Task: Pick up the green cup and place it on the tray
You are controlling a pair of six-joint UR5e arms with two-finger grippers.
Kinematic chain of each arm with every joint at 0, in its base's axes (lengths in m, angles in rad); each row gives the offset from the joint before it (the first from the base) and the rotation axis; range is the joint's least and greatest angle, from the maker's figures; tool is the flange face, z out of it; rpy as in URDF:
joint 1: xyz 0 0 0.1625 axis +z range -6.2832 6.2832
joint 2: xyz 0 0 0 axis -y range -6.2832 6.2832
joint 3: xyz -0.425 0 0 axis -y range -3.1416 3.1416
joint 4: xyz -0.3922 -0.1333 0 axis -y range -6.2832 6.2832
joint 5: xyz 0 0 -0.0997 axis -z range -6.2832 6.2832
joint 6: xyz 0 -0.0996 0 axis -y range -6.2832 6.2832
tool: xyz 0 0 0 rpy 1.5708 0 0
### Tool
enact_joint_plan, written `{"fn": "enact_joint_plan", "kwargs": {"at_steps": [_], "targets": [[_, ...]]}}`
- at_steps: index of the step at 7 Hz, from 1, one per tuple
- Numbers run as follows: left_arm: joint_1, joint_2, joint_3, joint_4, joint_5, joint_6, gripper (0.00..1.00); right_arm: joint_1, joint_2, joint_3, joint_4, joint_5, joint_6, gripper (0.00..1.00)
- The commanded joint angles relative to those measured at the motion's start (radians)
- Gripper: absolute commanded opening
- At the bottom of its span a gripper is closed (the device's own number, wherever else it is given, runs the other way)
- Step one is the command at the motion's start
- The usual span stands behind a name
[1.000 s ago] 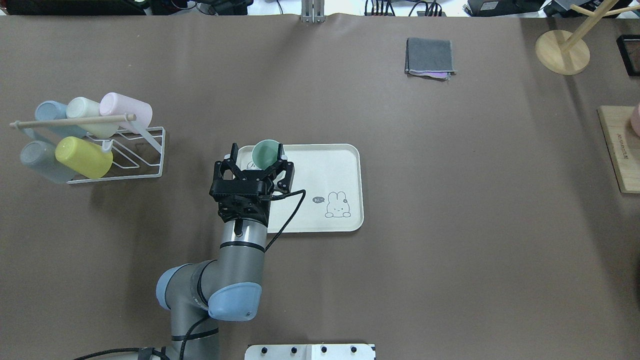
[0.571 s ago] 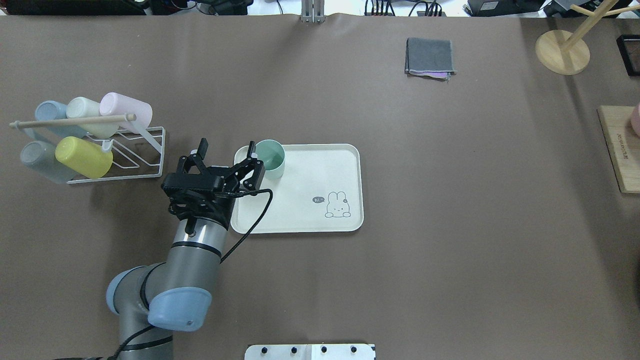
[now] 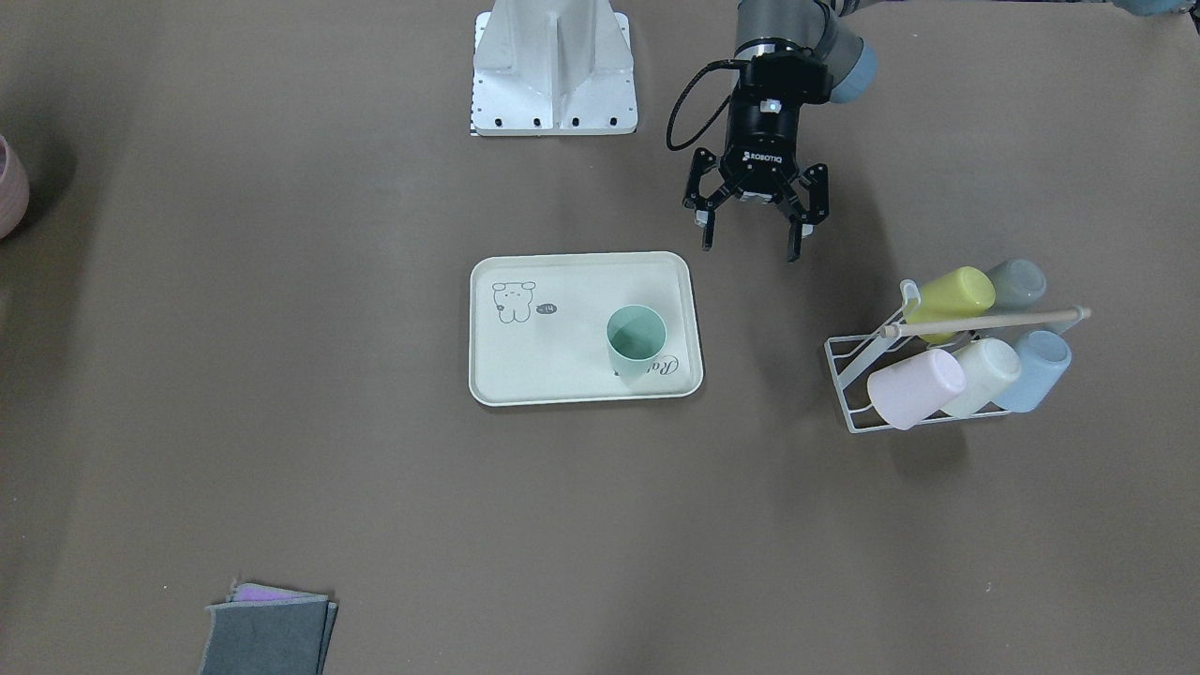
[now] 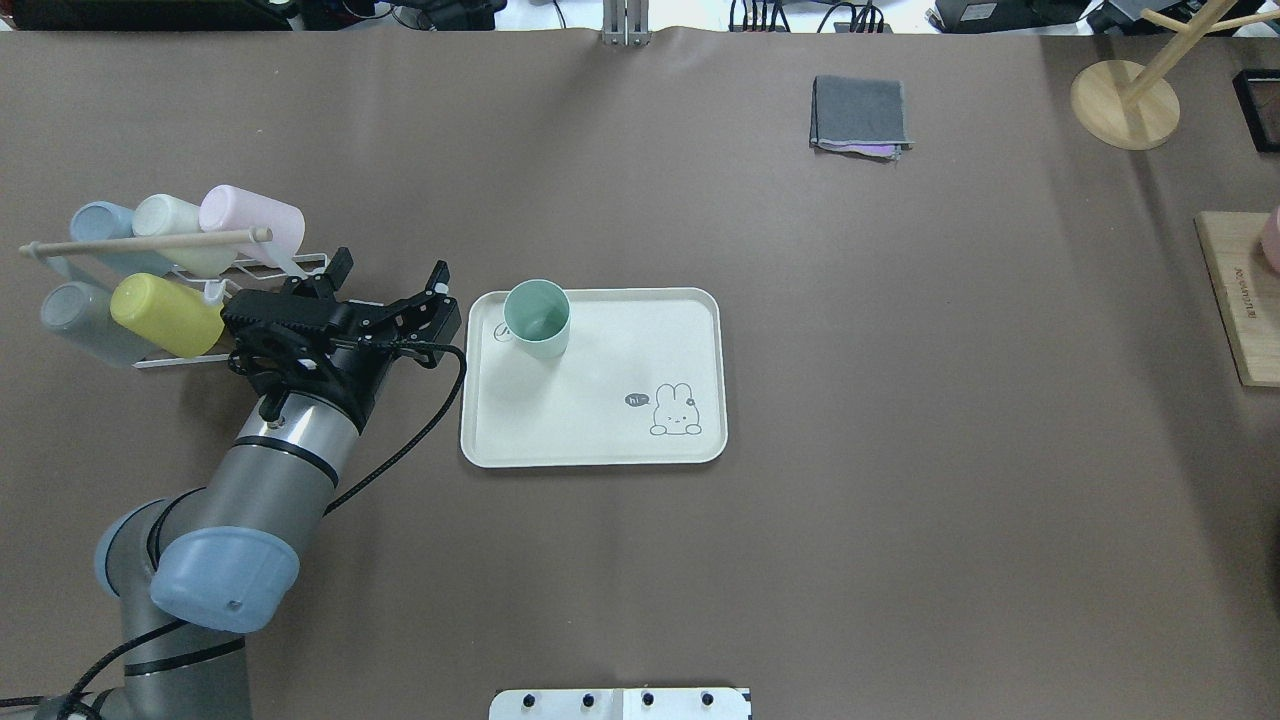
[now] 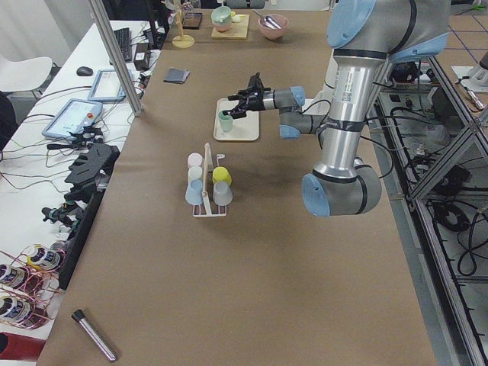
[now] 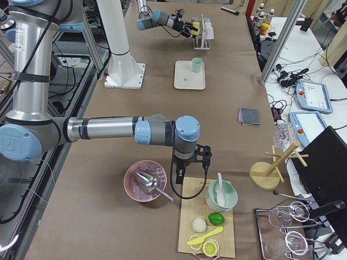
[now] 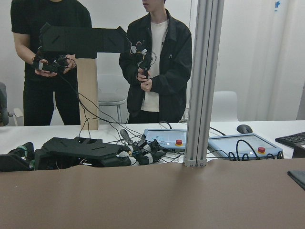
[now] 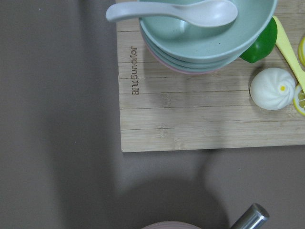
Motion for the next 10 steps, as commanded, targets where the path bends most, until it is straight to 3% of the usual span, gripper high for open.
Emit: {"fn": "enact_joint_plan", "kwargs": {"at_steps": [1, 3, 5, 7, 10], "targets": [[-0.050, 0.014, -0.015, -0.009, -0.085, 0.012, 0.97, 0.000, 0.000, 0.001, -0.001, 0.001, 0.001, 1.00], [-0.105, 0.038, -0.030, -0.015, -0.122, 0.026, 0.97, 0.000, 0.000, 0.001, 0.000, 0.001, 0.001, 1.00], [-0.205, 0.049, -0.024, -0.017, -0.252, 0.026, 0.97, 0.000, 0.000, 0.001, 0.000, 0.001, 0.001, 1.00], [-0.395, 0.064, 0.003, -0.017, -0.468, 0.026, 0.97, 0.000, 0.000, 0.001, 0.000, 0.018, 0.001, 1.00], [-0.732, 0.064, 0.092, -0.015, -0.872, 0.025, 0.97, 0.000, -0.002, -0.001, 0.000, 0.015, -0.002, 1.00]]}}
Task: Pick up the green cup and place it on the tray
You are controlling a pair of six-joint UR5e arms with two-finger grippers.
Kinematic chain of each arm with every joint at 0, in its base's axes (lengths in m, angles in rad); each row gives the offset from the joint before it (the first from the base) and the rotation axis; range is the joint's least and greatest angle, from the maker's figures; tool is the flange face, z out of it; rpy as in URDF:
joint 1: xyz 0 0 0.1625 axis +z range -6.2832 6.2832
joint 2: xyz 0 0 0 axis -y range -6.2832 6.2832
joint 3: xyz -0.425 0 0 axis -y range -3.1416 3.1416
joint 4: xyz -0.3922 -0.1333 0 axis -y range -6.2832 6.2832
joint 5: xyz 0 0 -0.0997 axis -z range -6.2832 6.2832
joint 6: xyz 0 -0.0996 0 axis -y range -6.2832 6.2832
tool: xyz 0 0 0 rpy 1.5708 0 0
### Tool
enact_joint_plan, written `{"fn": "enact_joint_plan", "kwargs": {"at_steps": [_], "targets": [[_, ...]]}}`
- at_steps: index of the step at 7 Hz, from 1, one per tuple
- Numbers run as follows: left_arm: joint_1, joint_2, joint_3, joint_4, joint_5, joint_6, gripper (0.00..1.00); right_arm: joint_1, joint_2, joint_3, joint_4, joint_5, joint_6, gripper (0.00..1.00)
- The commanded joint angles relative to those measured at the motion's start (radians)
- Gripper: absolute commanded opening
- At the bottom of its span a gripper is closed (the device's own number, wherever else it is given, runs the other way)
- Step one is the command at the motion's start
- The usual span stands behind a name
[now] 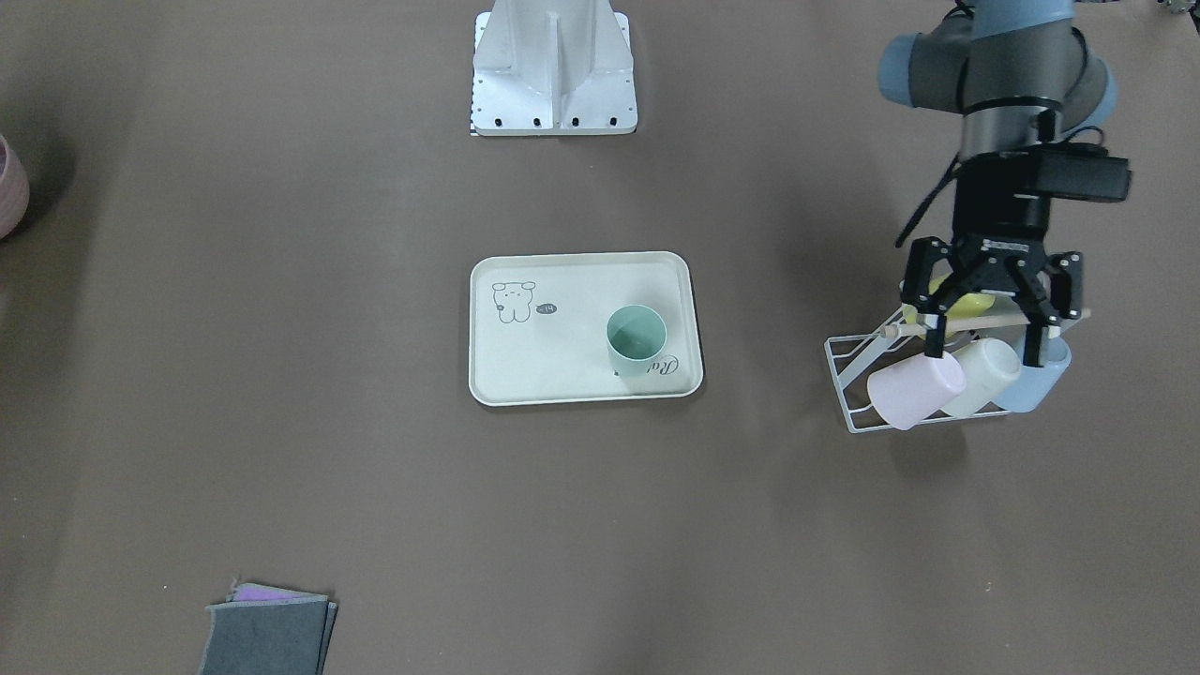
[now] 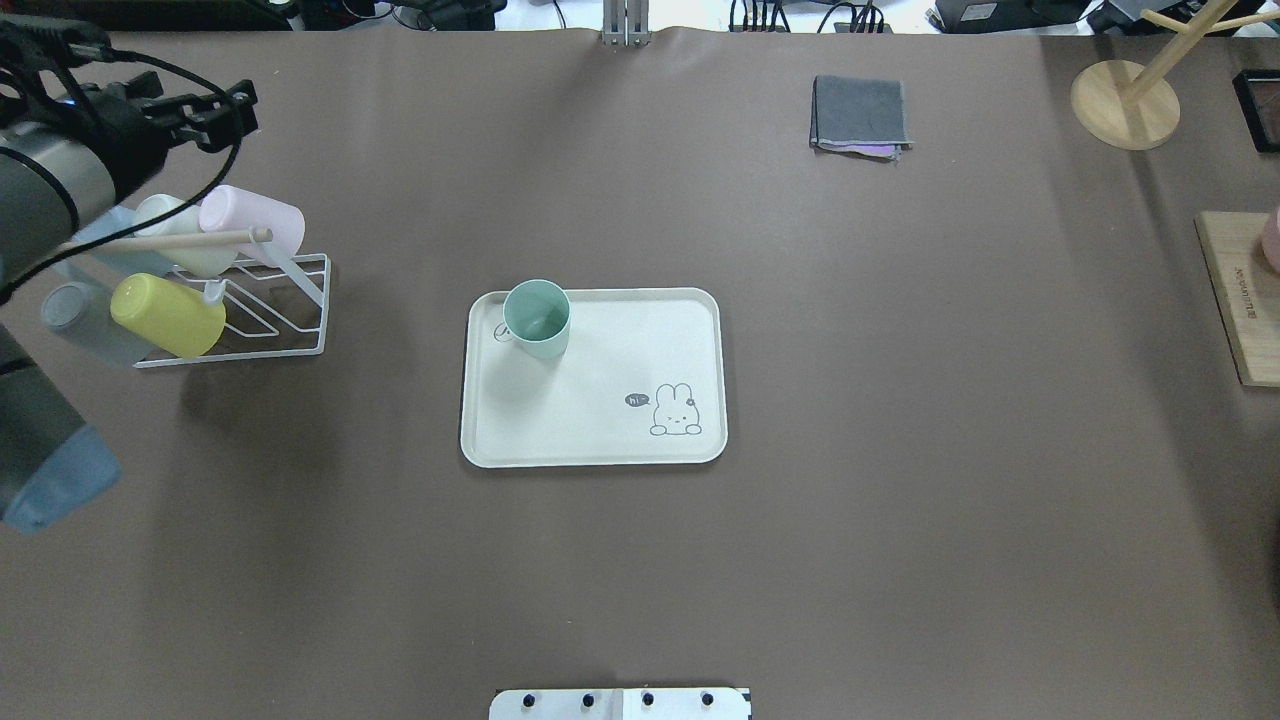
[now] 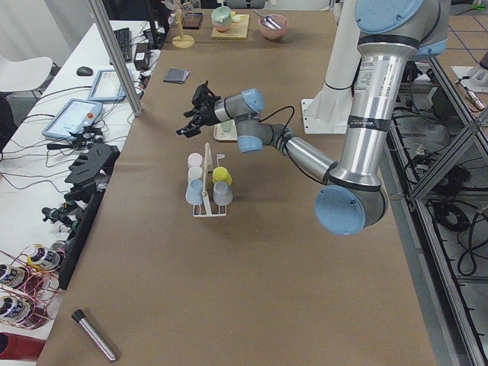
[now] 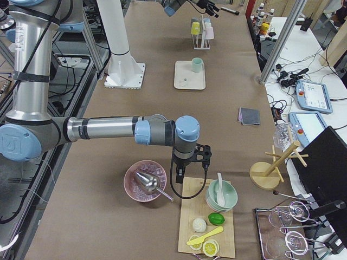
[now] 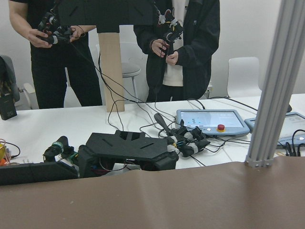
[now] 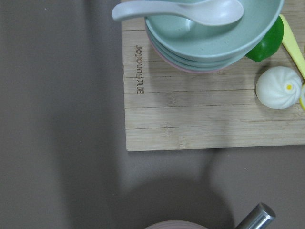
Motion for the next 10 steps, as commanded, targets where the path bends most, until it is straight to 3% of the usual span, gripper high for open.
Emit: {"fn": "enact_joint_plan", "kwargs": {"at_steps": [1, 4, 6, 10], "targets": [[-0.246, 0.000, 0.088, 0.001, -0.289, 0.001, 0.97, 0.000, -0.001, 0.001, 0.000, 0.002, -0.002, 1.00], [-0.515, 0.018, 0.273, -0.002, -0.702, 0.000, 0.97, 0.000, 0.001, 0.001, 0.000, 0.000, 0.001, 1.00], [-0.627, 0.018, 0.412, -0.003, -0.938, 0.001, 0.97, 0.000, 0.003, 0.001, 0.002, -0.001, 0.002, 1.00], [-0.681, 0.023, 0.509, 0.055, -1.099, -0.003, 0.98, 0.000, 0.012, 0.001, 0.002, 0.000, 0.001, 1.00]]}}
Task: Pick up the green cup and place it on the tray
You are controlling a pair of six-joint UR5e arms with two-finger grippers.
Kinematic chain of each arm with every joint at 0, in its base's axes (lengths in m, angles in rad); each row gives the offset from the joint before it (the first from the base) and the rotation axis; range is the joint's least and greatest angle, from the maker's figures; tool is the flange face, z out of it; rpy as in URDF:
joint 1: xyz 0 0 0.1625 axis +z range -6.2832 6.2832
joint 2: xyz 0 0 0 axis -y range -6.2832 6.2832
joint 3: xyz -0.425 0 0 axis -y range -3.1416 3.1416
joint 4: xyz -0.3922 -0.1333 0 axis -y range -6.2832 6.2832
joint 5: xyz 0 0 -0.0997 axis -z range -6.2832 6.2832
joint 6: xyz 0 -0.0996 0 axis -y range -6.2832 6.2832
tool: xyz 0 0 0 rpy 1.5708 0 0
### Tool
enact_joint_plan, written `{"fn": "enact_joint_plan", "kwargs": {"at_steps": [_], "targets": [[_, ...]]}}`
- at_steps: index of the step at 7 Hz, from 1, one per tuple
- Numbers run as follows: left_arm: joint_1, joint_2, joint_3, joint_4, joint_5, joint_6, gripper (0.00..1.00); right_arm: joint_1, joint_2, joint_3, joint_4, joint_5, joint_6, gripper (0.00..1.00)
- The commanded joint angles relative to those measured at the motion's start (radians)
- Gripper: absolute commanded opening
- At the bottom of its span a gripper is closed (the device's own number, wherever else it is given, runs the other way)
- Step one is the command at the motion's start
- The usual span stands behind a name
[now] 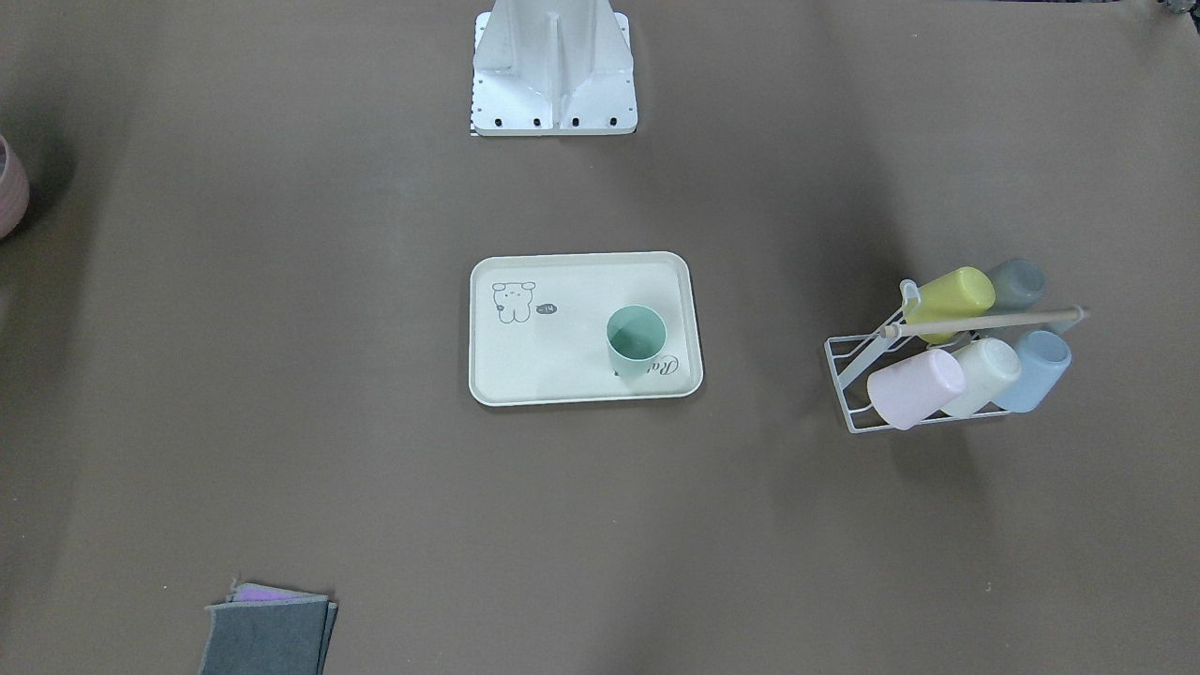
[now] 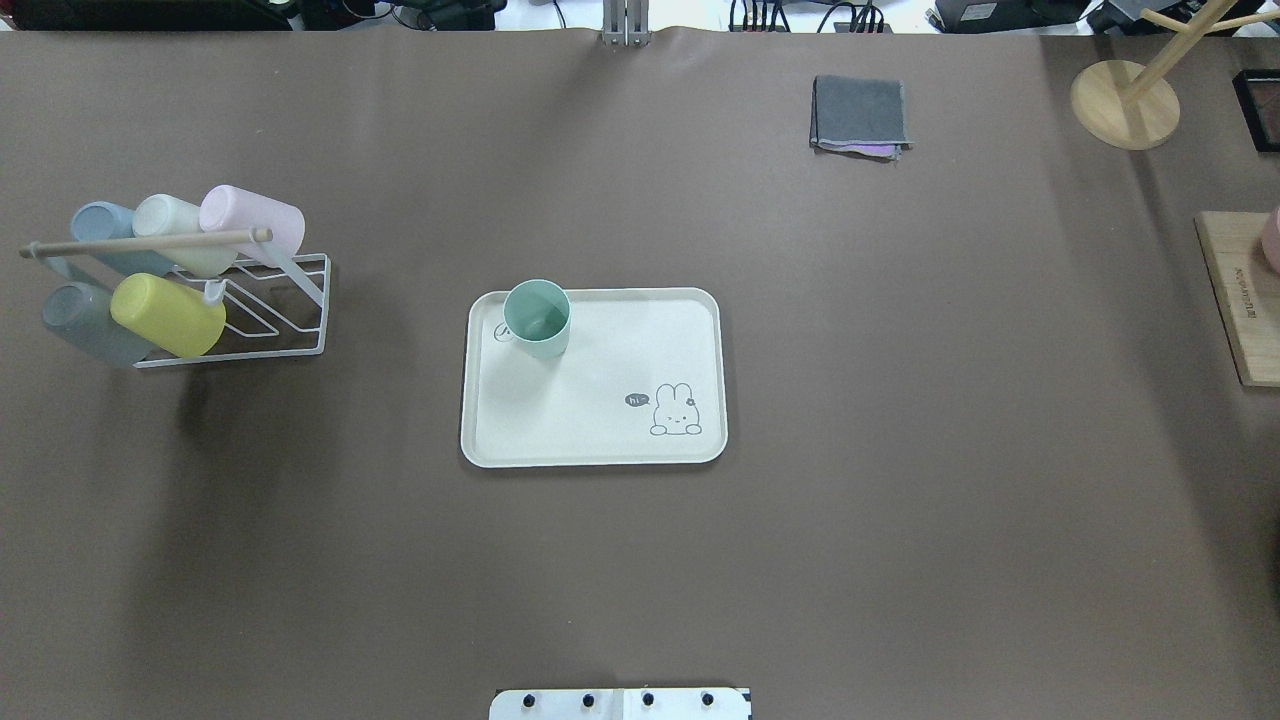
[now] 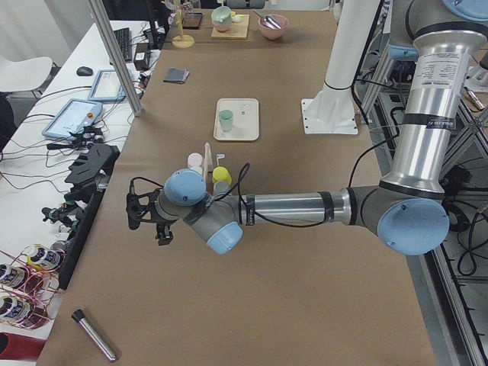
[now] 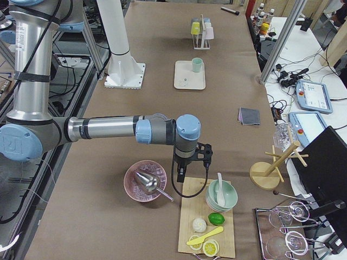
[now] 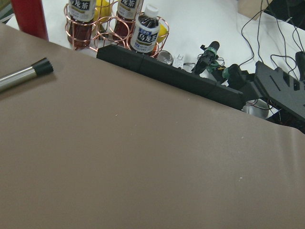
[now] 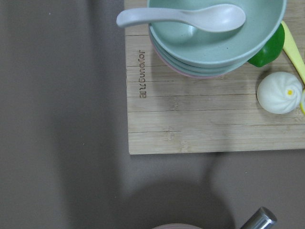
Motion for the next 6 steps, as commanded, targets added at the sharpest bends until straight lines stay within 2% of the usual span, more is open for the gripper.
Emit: {"fn": "enact_joint_plan", "kwargs": {"at_steps": [1, 2, 5, 6], "targets": [[-0.006, -0.001, 0.014, 0.135, -0.095, 0.001, 0.98, 0.000, 0.003, -0.001, 0.000, 0.001, 0.001, 1.00], [-0.006, -0.007, 0.014, 0.191, -0.149, 0.001, 0.98, 0.000, 0.003, -0.001, 0.000, 0.002, 0.001, 1.00], [-0.003, -0.012, 0.007, 0.236, -0.136, 0.010, 0.98, 0.000, 0.002, -0.001, 0.000, 0.004, 0.001, 1.00], [-0.001, -0.015, 0.004, 0.236, -0.128, 0.102, 0.98, 0.000, 0.002, -0.001, 0.000, 0.004, 0.001, 1.00]]}}
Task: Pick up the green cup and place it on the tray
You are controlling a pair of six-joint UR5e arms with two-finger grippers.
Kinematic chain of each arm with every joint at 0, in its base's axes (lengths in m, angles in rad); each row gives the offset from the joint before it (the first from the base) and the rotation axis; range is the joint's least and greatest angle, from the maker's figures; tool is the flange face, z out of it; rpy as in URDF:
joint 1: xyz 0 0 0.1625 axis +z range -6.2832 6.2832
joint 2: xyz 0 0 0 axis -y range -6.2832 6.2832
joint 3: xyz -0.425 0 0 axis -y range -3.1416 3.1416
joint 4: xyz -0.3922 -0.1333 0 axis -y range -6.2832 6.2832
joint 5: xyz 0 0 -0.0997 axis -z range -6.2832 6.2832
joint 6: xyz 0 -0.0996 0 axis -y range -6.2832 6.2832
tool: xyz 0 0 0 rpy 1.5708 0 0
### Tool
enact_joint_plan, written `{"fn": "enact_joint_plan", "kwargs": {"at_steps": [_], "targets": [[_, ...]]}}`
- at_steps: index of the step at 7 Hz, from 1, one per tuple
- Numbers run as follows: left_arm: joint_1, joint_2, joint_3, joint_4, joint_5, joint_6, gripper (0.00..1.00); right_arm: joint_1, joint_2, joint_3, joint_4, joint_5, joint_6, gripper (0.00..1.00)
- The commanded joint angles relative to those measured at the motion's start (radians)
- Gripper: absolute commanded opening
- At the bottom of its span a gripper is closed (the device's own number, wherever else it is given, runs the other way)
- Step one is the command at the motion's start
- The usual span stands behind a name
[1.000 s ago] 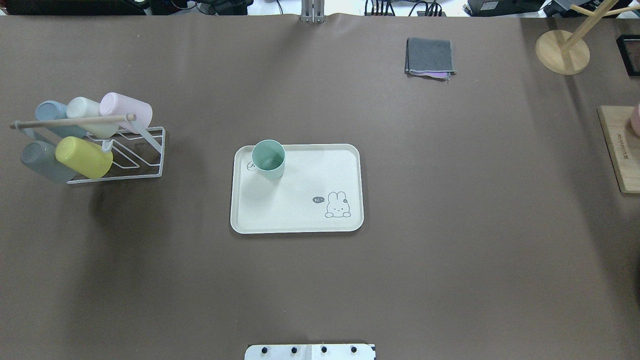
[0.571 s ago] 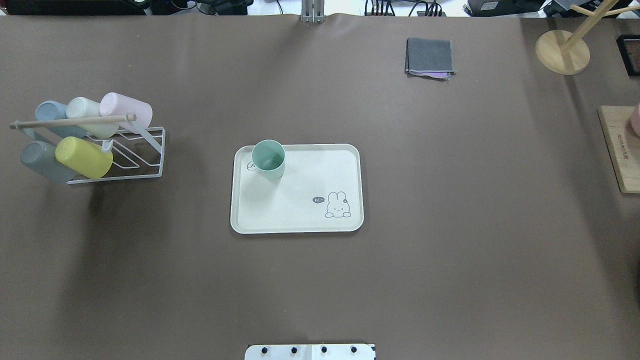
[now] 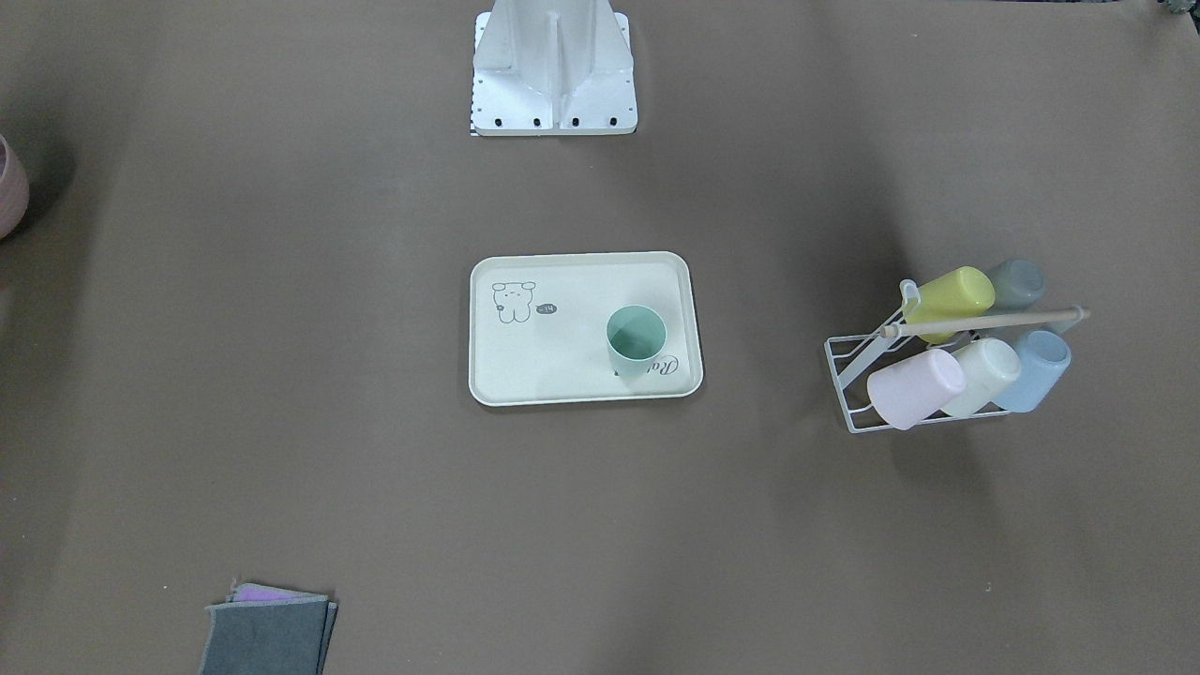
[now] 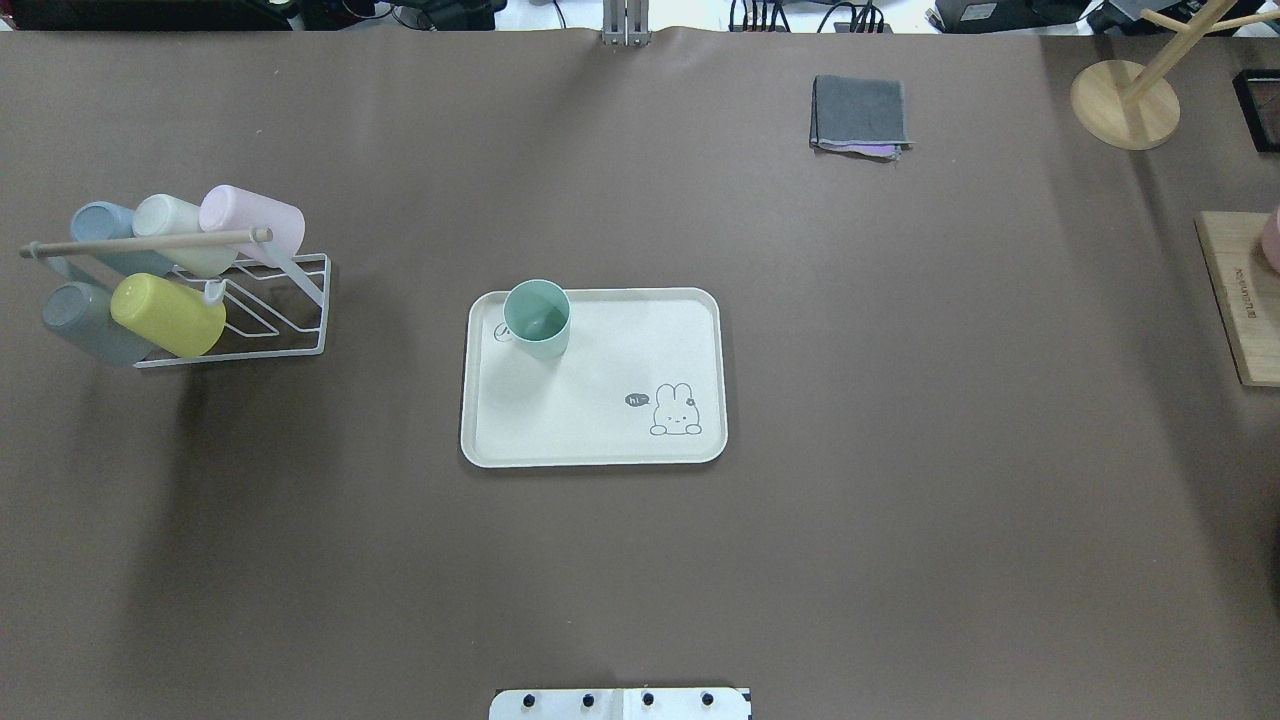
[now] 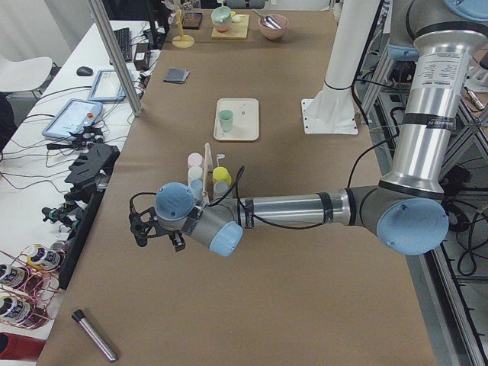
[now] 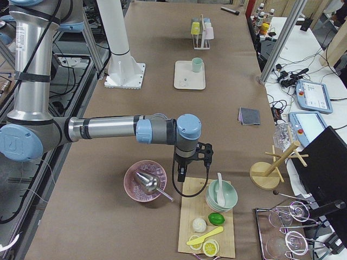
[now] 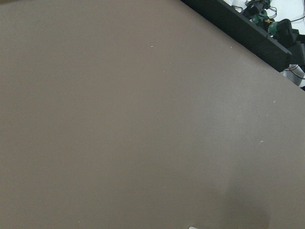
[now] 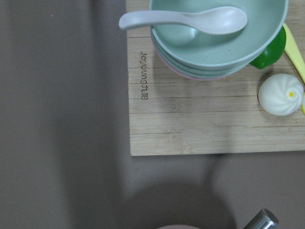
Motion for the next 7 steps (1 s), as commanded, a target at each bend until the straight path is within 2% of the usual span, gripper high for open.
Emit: {"fn": "enact_joint_plan", "kwargs": {"at_steps": [1, 3, 6, 7], "targets": [[0.004, -0.003, -0.004, 0.005, 0.063, 0.220, 0.98, 0.000, -0.001, 0.000, 0.000, 0.001, 0.000, 1.00], [0.011, -0.002, -0.004, 0.011, 0.065, 0.381, 0.98, 0.000, 0.001, 0.000, -0.002, 0.001, 0.002, 1.00], [0.009, -0.003, -0.009, 0.144, 0.065, 0.609, 0.98, 0.000, 0.001, 0.002, 0.000, 0.001, 0.000, 1.00], [0.009, -0.005, -0.009, 0.175, 0.067, 0.622, 0.98, 0.000, -0.002, 0.002, 0.000, -0.001, 0.000, 1.00]]}}
